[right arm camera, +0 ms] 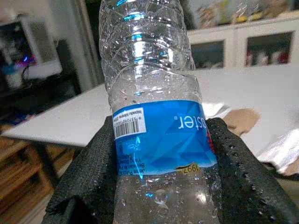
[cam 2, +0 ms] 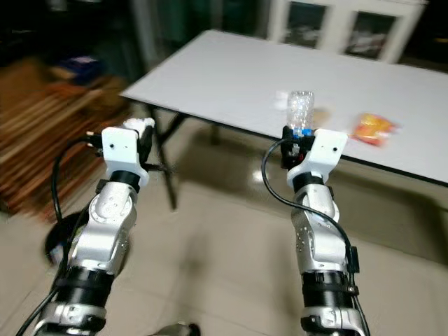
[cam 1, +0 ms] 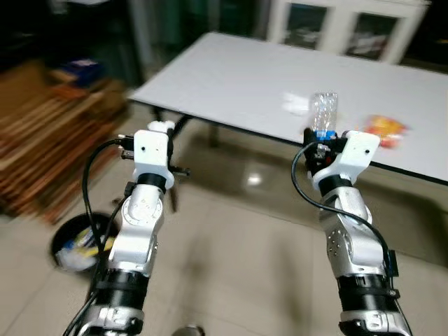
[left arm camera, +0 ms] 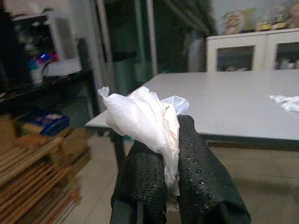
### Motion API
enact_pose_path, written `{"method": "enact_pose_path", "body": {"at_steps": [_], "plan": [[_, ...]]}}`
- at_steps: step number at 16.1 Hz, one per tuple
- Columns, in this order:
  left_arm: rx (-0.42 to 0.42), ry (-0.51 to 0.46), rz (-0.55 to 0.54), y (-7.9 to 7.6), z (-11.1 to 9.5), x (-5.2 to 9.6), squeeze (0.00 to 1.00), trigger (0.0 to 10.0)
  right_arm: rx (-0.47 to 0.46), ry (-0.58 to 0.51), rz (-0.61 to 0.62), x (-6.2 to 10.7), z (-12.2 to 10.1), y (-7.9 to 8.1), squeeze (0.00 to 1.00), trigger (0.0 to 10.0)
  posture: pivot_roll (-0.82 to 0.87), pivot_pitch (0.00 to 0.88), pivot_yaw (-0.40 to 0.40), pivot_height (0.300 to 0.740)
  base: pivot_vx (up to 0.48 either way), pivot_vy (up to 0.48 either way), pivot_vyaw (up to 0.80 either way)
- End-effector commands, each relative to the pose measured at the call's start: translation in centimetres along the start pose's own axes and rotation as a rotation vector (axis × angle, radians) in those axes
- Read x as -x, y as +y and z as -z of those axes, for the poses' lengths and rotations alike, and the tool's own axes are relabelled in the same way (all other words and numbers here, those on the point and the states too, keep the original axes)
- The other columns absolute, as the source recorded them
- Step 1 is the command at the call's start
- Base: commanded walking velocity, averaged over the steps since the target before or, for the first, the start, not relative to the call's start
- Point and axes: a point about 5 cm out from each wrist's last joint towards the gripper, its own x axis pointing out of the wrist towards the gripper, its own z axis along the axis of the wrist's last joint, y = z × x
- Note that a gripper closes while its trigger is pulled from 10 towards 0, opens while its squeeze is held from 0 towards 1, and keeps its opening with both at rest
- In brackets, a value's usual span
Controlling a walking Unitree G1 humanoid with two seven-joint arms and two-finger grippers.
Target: Picking trash to rubbish bin
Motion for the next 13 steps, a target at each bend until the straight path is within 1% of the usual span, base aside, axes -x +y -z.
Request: {"method": "enact_pose_path", "body": {"at_steps": [1, 13], "plan": [[0.001, -0.014, 0.017, -0.35, -0.44, -0.23, 0.00, 10.0, -0.001, 0.008, 0.000, -0.06, -0.05, -0.02, 0.00, 10.0, 0.01, 0.019, -0.056, 0.740, 0.000, 0.000, 0.80], [0.003, -0.006, 0.020, -0.42, -0.38, -0.33, 0.00, 10.0, 0.007, 0.021, -0.036, -0.33, 0.21, 0.48, 0.00, 10.0, 0.01, 0.029, -0.063, 0.740, 0.000, 0.000, 0.80]]}}
